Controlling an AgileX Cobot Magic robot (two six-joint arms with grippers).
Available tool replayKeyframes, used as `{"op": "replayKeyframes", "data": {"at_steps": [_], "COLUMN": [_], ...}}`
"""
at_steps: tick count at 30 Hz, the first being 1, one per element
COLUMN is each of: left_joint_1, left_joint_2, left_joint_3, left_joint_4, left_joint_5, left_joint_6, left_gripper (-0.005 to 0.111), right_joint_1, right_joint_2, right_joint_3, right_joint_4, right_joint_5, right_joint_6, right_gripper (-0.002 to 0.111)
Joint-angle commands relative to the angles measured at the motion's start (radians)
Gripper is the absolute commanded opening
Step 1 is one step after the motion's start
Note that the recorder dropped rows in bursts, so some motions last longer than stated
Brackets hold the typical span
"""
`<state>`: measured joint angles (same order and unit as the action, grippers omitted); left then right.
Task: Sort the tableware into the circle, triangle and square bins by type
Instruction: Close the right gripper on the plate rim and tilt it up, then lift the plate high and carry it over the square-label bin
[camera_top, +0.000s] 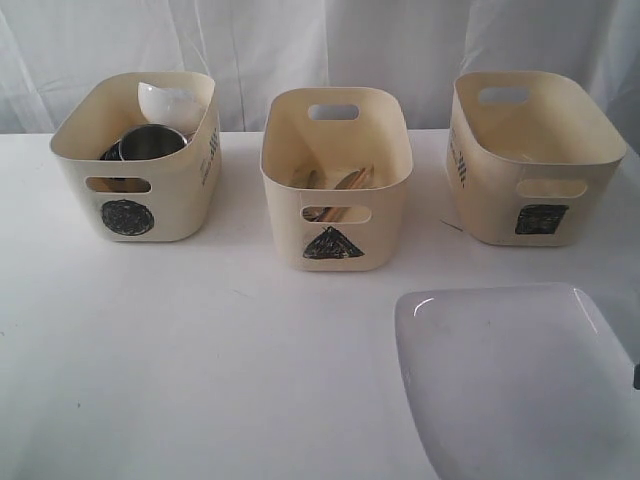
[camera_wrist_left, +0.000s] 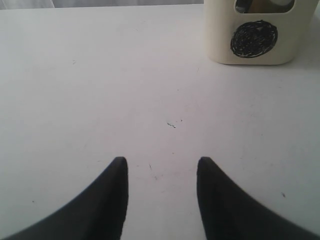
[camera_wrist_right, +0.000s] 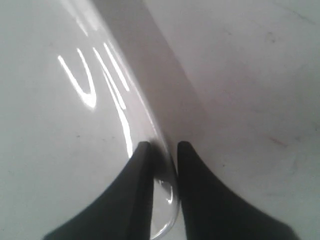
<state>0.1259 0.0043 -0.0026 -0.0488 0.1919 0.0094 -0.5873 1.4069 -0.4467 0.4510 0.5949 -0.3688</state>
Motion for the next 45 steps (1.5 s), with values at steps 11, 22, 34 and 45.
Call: {"op": "replayKeyframes", "data": {"at_steps": [11, 22, 34, 45], "left_joint_1": [0.002, 0.002, 0.002, 0.002], "left_joint_2": [-0.004, -0.004, -0.004, -0.004], "left_joint_3": [0.003, 0.003, 0.003, 0.003], "left_joint_4": [-0.001, -0.001, -0.001, -0.001], "left_joint_5": [0.003, 0.003, 0.003, 0.003], "left_joint_6": [-0.009, -0.009, -0.009, -0.009], "left_gripper": [0.049, 0.049, 0.049, 0.049], "right_joint_1": [-0.002, 0.000, 0.069, 0.069], "right_joint_2": [-0.079, -0.235, -0.392, -0.439], "right_joint_3": [-0.004, -0.004, -0.004, -0.028], "right_joint_4": [0.106, 0.233, 0.255, 0.265], "right_joint_5": [0.041, 0.118, 0.170, 0.167], "right_joint_6": [-0.067, -0.107, -0.104, -0.072], "right_gripper": [0.000, 0.000, 0.000, 0.000]}}
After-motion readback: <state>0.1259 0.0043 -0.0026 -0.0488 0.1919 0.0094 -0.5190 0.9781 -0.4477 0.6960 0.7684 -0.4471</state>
